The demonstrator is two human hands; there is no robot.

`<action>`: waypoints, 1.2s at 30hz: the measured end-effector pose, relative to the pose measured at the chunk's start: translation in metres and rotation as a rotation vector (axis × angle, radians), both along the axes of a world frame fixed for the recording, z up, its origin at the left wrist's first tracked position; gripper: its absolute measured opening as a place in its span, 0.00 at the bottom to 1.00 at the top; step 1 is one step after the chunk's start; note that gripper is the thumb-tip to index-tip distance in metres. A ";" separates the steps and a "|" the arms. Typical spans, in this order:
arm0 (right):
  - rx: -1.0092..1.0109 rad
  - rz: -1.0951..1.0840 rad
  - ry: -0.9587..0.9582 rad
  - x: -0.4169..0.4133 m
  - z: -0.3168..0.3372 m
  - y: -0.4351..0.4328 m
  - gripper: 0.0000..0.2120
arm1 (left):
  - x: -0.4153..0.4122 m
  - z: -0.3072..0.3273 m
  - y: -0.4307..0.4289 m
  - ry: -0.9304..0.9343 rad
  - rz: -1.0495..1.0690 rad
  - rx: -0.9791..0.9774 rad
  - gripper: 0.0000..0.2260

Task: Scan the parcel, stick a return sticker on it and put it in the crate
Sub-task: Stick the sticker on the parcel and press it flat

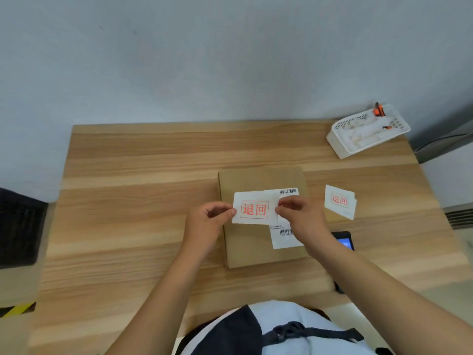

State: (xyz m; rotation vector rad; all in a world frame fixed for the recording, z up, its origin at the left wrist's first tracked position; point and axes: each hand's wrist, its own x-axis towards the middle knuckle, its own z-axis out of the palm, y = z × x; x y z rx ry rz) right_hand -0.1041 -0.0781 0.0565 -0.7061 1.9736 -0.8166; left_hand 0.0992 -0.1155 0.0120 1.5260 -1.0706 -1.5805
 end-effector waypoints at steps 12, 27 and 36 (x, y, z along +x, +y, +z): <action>0.170 0.103 0.169 0.005 -0.035 -0.076 0.18 | -0.009 -0.022 -0.056 -0.203 0.009 0.059 0.15; 0.257 0.226 0.345 0.007 -0.046 -0.098 0.14 | -0.014 -0.036 -0.063 -0.298 -0.015 0.036 0.12; 0.280 0.252 0.398 0.009 -0.048 -0.101 0.14 | -0.018 -0.034 -0.063 -0.348 -0.037 0.020 0.14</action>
